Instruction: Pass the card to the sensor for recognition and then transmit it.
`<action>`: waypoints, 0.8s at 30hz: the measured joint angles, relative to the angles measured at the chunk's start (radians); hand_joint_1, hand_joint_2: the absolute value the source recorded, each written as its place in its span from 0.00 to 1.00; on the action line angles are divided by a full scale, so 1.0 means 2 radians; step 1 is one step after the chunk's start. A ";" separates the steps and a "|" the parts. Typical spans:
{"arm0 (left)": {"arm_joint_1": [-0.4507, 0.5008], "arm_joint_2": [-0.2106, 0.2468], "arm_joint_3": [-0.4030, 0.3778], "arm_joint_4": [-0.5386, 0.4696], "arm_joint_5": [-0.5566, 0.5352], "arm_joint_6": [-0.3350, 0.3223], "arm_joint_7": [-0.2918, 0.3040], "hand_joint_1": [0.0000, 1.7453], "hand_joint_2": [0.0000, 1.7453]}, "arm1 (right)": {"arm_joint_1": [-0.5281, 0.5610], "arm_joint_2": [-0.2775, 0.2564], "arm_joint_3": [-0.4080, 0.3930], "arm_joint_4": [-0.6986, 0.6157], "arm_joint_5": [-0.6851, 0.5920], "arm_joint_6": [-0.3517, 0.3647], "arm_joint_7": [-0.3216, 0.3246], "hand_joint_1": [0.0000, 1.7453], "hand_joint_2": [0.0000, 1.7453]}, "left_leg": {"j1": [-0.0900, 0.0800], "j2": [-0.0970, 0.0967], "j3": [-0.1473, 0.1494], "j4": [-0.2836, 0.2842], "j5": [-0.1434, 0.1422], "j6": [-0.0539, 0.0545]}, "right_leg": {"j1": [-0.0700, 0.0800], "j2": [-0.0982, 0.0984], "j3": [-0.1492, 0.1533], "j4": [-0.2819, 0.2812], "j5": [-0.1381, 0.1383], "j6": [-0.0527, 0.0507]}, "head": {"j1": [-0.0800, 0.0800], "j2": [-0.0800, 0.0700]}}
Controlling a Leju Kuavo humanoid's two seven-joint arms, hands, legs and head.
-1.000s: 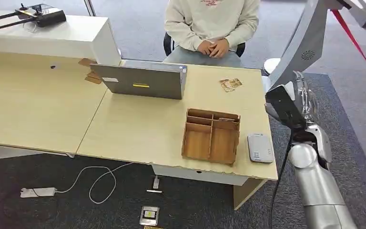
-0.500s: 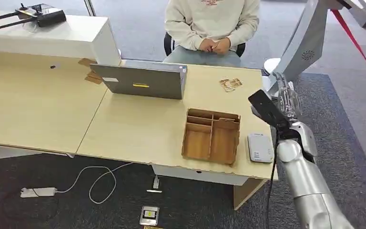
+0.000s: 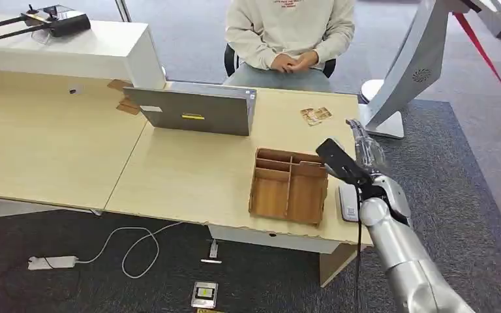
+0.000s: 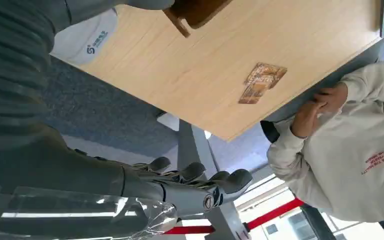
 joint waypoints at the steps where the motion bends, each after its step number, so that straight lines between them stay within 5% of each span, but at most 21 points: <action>1: 0.000 0.000 0.000 0.000 0.000 0.000 0.000 0.00 0.00 | 0.000 0.001 0.000 0.002 0.000 0.000 -0.001 0.00 1.00 | 0.000 0.000 0.000 0.000 0.000 0.000 | 0.000 0.000 0.000 0.000 0.000 0.000 | 0.000 0.000; 24: 0.008 0.000 0.001 0.000 0.006 0.007 -0.001 0.00 0.00 | -0.015 0.022 0.021 0.064 0.002 -0.002 -0.012 0.00 1.00 | 0.000 0.000 0.000 0.000 0.000 0.000 | 0.000 0.000 0.000 0.000 0.000 0.000 | 0.000 0.000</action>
